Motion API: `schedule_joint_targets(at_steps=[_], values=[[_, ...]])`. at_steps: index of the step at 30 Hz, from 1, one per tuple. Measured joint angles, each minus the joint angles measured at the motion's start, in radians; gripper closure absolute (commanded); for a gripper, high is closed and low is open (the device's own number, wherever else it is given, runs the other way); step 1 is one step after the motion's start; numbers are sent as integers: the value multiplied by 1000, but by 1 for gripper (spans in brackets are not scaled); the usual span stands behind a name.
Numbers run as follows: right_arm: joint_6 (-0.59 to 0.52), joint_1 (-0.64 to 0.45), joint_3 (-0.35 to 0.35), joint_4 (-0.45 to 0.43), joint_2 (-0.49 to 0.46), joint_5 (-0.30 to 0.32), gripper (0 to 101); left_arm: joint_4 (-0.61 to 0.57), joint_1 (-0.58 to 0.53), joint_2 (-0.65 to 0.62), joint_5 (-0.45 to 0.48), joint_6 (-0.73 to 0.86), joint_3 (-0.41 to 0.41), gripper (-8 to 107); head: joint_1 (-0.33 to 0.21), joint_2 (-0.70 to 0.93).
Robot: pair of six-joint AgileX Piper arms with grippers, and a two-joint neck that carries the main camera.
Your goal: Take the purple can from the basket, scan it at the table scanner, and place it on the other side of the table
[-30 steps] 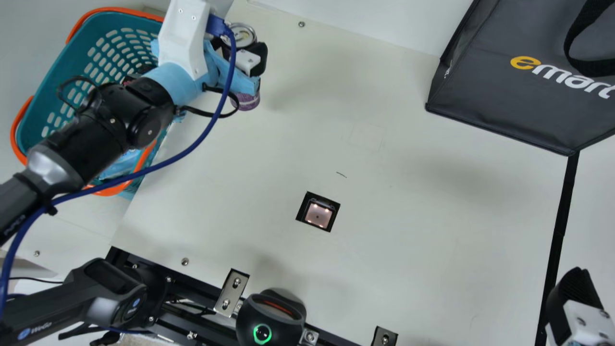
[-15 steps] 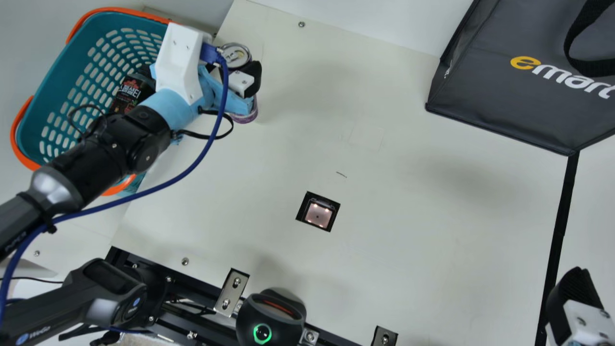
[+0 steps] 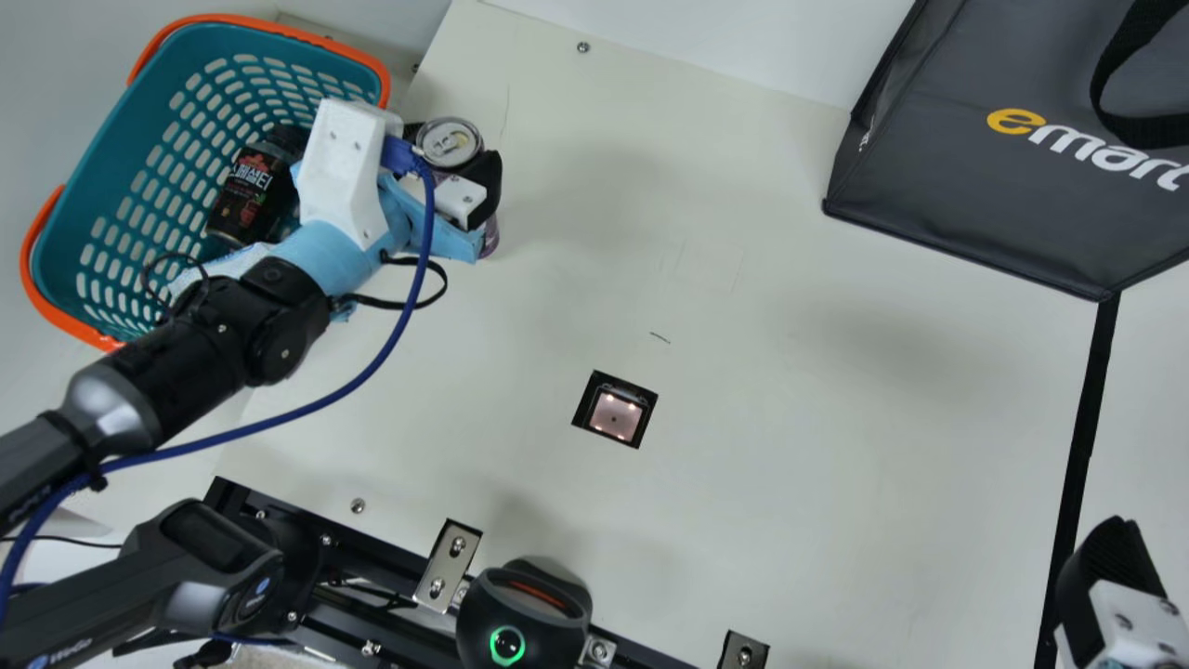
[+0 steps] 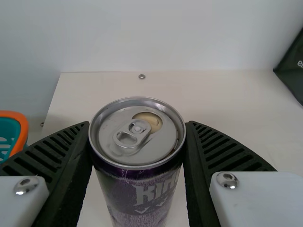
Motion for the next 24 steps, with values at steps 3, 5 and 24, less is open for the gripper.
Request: schedule_joint_targets(at_steps=[3,5,24], values=[[0,0,0,0,0,0,6,-36,-14,-7,-27,32,16,107,0,-2],[0,0,0,0,0,0,6,-59,-23,-7,-46,45,26,107,0,-2],[0,0,0,0,0,0,6,-219,-87,21,-143,189,74,87,0,-2]])
